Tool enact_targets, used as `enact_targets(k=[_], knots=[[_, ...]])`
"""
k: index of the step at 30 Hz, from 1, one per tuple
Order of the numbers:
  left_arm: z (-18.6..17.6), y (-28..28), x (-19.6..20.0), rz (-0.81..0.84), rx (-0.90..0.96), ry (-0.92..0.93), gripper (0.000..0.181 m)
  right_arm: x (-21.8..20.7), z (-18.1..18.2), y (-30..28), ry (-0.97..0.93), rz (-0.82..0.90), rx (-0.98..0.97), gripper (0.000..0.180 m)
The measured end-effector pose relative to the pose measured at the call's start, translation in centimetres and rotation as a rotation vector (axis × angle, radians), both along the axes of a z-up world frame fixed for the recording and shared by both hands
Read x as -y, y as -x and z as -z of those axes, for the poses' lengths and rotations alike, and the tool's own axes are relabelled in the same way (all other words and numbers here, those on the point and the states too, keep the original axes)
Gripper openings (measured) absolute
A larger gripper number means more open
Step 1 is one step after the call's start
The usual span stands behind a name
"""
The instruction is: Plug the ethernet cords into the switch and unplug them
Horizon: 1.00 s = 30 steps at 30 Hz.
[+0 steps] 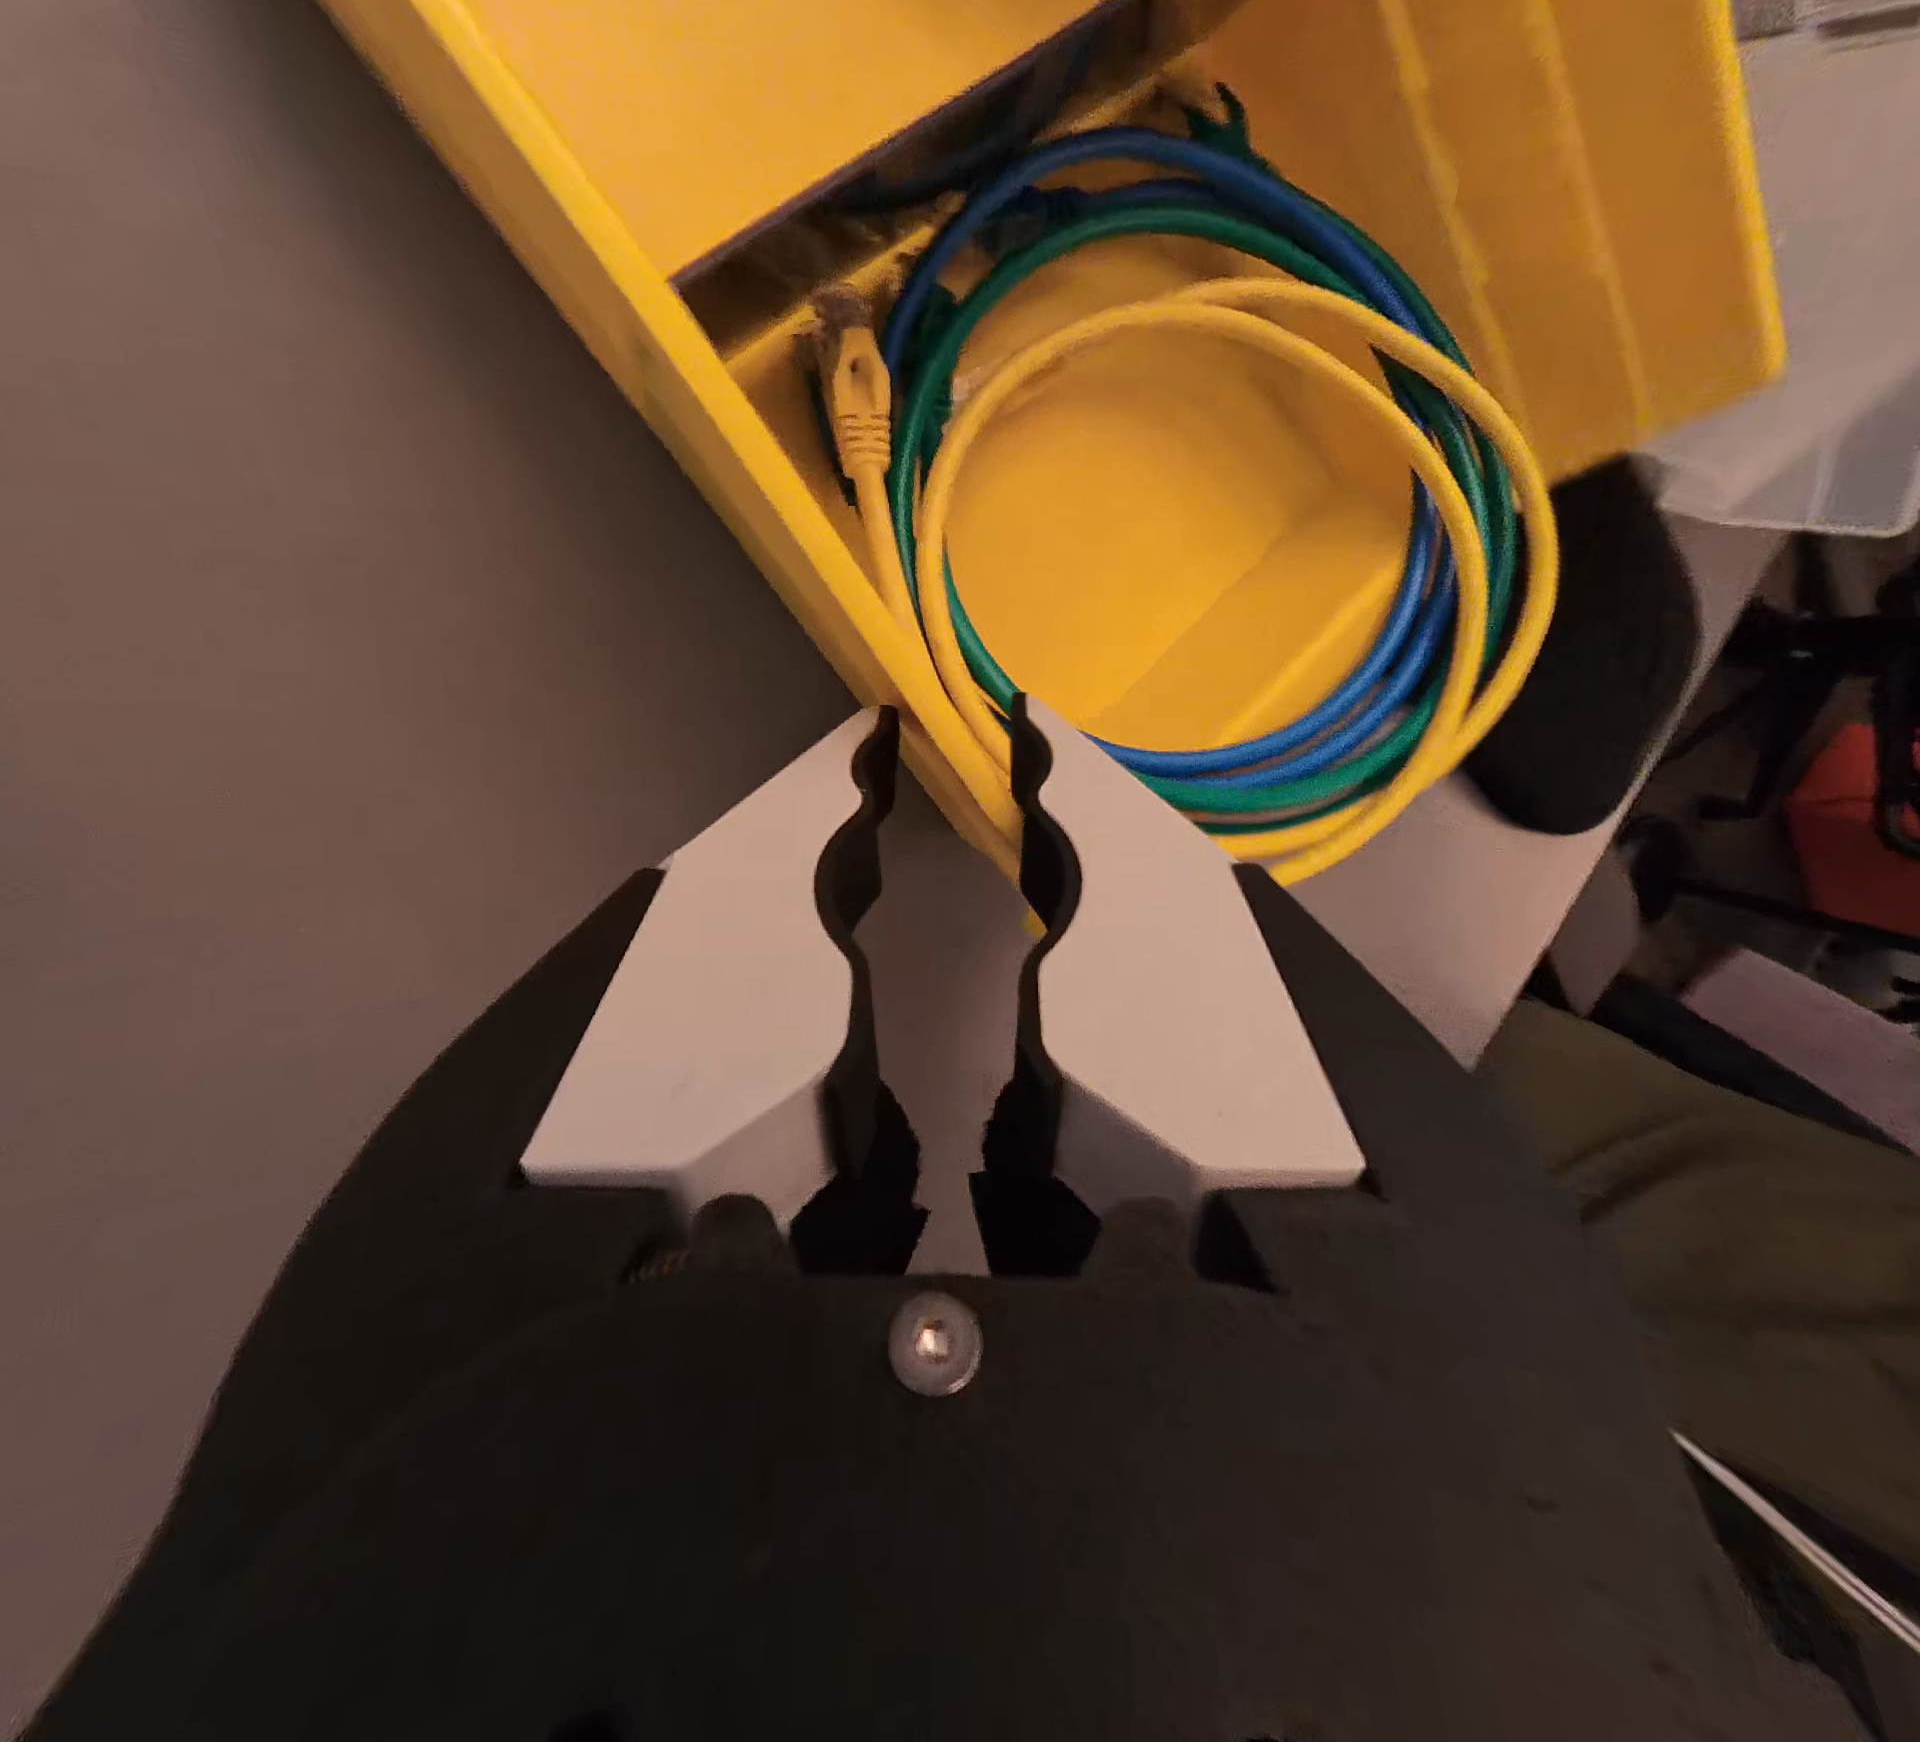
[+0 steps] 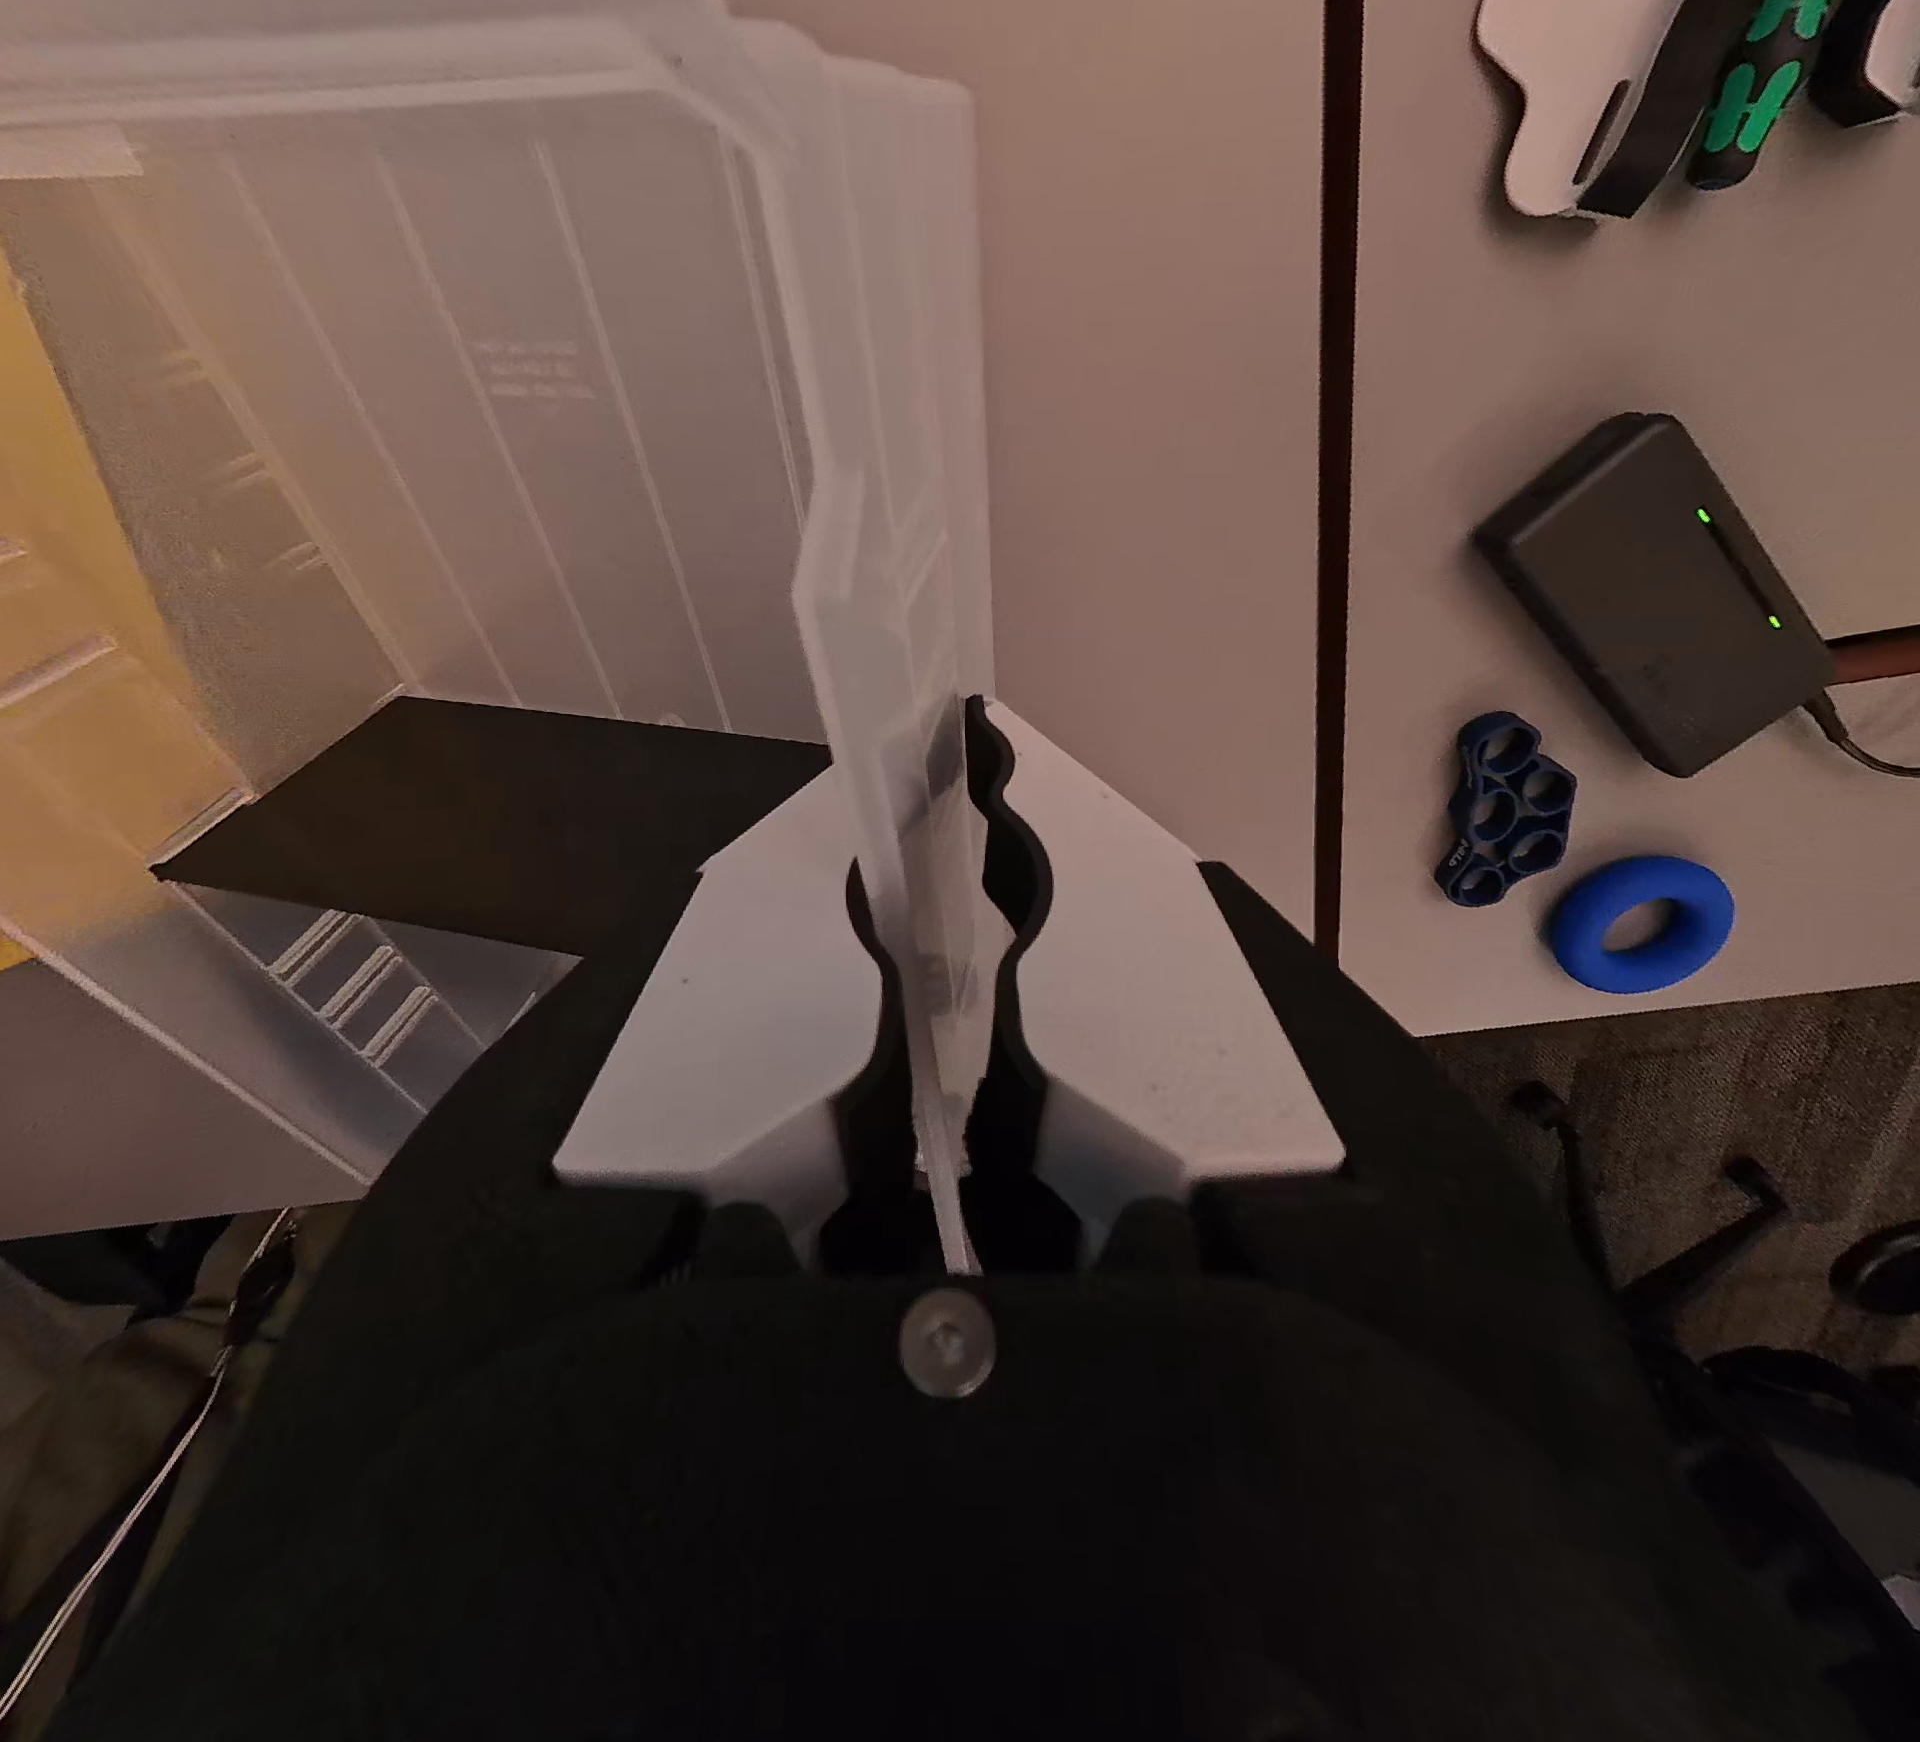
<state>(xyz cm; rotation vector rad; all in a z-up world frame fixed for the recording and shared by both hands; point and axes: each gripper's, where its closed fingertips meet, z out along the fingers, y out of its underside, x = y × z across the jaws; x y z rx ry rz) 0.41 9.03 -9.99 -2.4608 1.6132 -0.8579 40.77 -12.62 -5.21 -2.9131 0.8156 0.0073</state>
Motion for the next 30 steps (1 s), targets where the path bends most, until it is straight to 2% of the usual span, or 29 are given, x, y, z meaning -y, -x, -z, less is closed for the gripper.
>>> enact_targets(k=[3,7,13,17,24,30], knots=[[-0.2,3.1,-2.8,-0.058,-0.018,-0.018,0.013,0.3,-0.3,-0.5,-0.011,0.011,0.009,0.006],[-0.4,7.4,-6.3,-0.181,0.019,0.035,0.011,0.0,-1.0,-1.3,-0.036,0.011,0.039,0.006],[-0.6,14.6,-11.3,-0.374,0.051,-0.018,0.010,-2.0,-2.6,-2.1,-0.118,0.036,0.088,0.006],[-0.7,19.3,-13.0,-0.452,0.105,-0.038,0.011,-4.8,-3.4,-1.8,-0.211,0.069,0.077,0.009],[-1.0,27.8,-14.9,-0.703,0.208,-0.026,0.013,-10.9,-3.6,0.1,-0.305,0.091,0.049,0.009],[-1.3,34.2,-15.9,-0.888,0.185,-0.114,0.011,-16.0,-0.4,5.1,-0.257,-0.011,-0.044,0.007]])
